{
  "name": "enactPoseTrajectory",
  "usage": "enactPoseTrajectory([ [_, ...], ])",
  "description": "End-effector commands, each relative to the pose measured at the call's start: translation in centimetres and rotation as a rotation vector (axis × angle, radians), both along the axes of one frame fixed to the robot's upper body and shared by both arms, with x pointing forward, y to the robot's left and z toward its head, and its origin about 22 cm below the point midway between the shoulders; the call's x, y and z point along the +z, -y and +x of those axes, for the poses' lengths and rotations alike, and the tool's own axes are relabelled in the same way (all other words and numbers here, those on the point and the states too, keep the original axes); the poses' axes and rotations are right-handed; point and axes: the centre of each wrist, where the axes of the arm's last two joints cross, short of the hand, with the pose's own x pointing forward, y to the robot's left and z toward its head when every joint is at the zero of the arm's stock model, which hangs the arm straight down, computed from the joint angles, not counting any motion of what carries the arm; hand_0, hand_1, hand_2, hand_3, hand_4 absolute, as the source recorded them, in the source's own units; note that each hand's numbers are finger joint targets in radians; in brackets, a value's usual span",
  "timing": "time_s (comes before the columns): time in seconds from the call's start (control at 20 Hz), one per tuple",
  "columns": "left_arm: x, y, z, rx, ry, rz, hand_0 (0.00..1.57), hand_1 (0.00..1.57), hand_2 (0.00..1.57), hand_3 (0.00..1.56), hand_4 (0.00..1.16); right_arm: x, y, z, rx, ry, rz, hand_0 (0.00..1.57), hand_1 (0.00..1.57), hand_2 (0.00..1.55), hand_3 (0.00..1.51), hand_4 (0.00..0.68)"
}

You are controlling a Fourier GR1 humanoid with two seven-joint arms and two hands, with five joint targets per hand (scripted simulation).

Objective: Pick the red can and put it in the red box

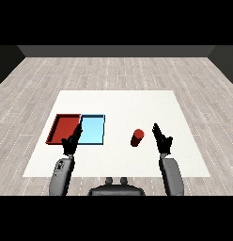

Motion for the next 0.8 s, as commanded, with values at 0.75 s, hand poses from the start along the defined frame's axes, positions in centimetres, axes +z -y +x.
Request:
enactPoseTrajectory([
  [0.75, 0.1, -2.1, -0.8, 0.087, 0.423, -0.103, 0.00, 0.00, 0.00, 0.00, 0.00, 0.3, 5.2, -3.9, 0.078, 0.324, 0.143, 0.00, 0.00, 0.00, 0.00, 0.000],
])
